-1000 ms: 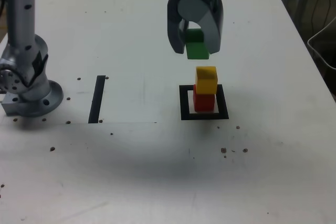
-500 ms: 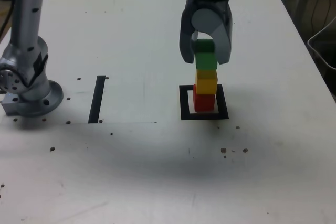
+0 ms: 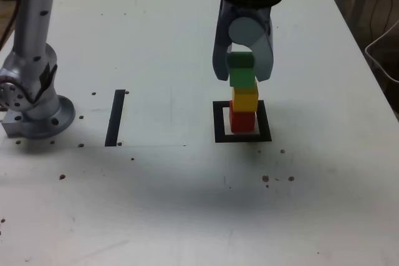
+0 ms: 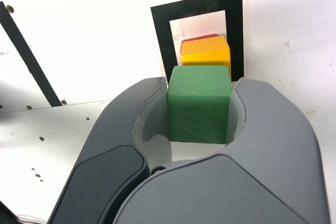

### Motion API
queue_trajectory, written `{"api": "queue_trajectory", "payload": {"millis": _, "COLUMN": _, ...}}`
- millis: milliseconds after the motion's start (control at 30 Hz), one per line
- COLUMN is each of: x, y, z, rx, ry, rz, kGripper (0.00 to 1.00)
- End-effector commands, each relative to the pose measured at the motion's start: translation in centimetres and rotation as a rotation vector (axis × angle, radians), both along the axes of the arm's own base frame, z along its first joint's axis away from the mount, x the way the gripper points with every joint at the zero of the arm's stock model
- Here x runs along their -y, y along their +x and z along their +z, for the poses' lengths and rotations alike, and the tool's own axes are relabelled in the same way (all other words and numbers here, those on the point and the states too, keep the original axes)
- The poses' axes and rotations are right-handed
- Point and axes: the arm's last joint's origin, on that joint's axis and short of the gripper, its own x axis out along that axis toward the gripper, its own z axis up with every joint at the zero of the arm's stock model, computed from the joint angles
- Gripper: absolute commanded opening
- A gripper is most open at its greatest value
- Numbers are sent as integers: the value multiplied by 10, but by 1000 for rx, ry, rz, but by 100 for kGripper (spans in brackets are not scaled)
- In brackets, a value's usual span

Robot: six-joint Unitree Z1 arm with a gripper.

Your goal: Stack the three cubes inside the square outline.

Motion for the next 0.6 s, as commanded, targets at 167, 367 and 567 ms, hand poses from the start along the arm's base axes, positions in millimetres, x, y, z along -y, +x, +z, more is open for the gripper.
{"api": "queue_trajectory", "payload": {"millis": 167, "x": 1, "y": 5, "z": -6, "rx": -7, "ry": -1, "rz": 2, "kGripper": 11}}
{"api": "queue_trajectory", "payload": {"millis": 367, "x": 0, "y": 3, "z": -12, "rx": -33, "ry": 1, "rz": -1, "kGripper": 24}}
{"api": "queue_trajectory", "payload": {"millis": 567, "x": -1, "y": 6, "z": -15, "rx": -33, "ry": -3, "rz": -17, "kGripper": 72}}
